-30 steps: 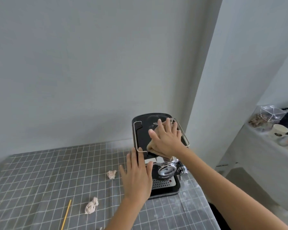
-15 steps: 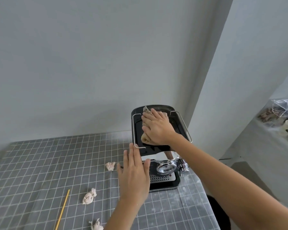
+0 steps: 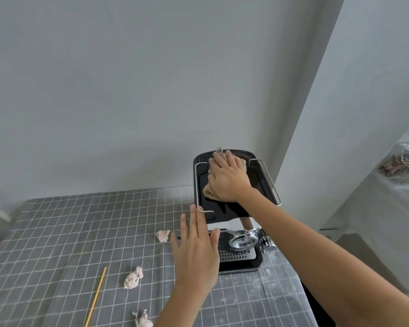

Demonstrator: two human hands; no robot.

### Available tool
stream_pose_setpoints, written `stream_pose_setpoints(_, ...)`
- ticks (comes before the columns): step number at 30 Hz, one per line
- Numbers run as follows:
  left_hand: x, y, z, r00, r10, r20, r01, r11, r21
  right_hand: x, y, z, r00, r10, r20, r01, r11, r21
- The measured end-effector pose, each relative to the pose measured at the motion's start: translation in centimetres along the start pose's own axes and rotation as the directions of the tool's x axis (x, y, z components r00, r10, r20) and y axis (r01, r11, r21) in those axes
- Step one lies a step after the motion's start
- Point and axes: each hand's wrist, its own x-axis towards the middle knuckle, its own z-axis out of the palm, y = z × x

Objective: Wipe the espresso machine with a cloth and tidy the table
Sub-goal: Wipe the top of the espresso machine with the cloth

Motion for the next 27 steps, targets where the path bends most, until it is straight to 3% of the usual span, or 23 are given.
stream_pose_setpoints(3, -0.4, 0.0, 0.0, 1.0, 0.007, -0.014, -0.007, 1.0, 0.021, -2.1, 1.1, -0.2, 0.993, -0.114, -0.033, 0.117, 0.988, 0.104)
stream_pose_setpoints(7, 0.1, 0.1, 0.0, 0.999, 0.012, -0.037, -0.011, 1.0, 0.025, -1.6, 1.1, 0.1, 0.988, 0.151, -0.033, -0.144, 0.976, 0.162)
stream_pose_setpoints(10, 0.3, 0.1, 0.0, 0.999, 0.005, -0.044, -0.004, 1.0, 0.026, 1.3, 0.9, 0.0, 0.98, 0.197, -0.033, -0.189, 0.968, 0.167)
stream_pose_setpoints(12, 0.3, 0.2, 0.1, 0.999, -0.005, -0.043, 0.006, 1.0, 0.011, 2.5, 1.3, -0.2, 0.988, 0.153, -0.014, -0.149, 0.976, 0.161)
stream_pose_setpoints(17, -0.1, 0.2, 0.1, 0.999, -0.009, -0.042, 0.009, 1.0, 0.011, -1.2, 1.7, -0.3, 0.994, -0.106, -0.016, 0.107, 0.979, 0.171)
stream_pose_setpoints(21, 0.1, 0.4, 0.4, 0.999, 0.0, -0.051, 0.001, 1.0, 0.007, -0.8, 1.1, -0.1, 0.986, 0.155, -0.053, -0.147, 0.98, 0.136)
stream_pose_setpoints(27, 0.4, 0.3, 0.4, 0.999, -0.008, -0.038, 0.009, 0.999, 0.031, 4.6, -1.4, -1.2, 0.844, 0.535, 0.035, -0.535, 0.845, -0.003)
